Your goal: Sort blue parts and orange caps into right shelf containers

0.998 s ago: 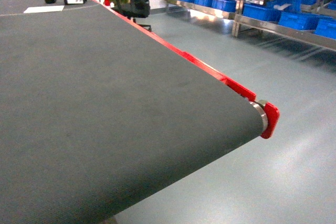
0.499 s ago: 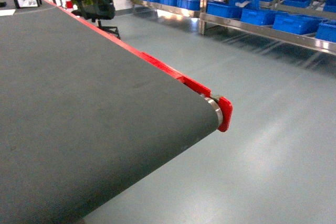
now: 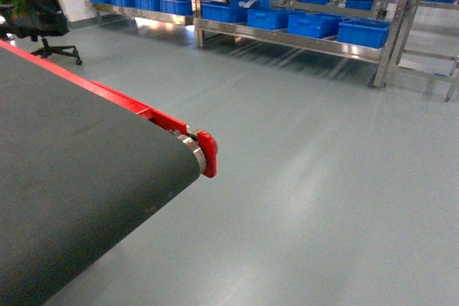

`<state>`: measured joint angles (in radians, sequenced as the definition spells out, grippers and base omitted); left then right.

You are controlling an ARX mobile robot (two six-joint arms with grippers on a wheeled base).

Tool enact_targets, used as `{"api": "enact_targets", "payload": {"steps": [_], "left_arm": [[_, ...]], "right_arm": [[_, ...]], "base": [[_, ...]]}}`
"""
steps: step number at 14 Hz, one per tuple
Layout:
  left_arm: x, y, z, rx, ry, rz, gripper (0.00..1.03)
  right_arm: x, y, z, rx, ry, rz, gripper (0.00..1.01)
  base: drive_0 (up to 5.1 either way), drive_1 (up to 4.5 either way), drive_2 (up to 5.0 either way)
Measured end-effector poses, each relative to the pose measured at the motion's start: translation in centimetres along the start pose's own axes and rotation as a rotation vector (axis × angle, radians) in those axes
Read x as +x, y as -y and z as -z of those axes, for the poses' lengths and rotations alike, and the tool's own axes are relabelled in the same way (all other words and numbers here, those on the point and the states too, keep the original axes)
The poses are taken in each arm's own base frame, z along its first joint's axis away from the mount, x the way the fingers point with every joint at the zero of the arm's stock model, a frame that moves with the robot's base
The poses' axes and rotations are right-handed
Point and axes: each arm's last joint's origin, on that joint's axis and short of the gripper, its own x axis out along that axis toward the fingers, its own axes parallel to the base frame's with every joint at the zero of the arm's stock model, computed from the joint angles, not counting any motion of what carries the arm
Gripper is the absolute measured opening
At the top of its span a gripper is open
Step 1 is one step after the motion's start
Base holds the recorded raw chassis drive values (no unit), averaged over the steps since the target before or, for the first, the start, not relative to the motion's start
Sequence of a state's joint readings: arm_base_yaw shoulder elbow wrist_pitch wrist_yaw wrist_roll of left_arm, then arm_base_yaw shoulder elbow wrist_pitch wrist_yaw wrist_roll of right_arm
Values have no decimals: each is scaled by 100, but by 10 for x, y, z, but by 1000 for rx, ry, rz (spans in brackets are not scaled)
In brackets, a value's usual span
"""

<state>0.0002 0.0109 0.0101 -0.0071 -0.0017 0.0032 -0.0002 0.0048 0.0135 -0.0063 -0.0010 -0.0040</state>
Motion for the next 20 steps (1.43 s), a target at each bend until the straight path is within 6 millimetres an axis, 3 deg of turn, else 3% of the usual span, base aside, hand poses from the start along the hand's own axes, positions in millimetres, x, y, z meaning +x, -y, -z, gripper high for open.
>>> {"api": "enact_targets", "payload": {"steps": [20], "left_arm": [[0, 0, 0, 0, 0, 0, 43]], "right_arm": [[0, 0, 0, 0, 0, 0, 43]], "base": [[-159, -159, -159]]}}
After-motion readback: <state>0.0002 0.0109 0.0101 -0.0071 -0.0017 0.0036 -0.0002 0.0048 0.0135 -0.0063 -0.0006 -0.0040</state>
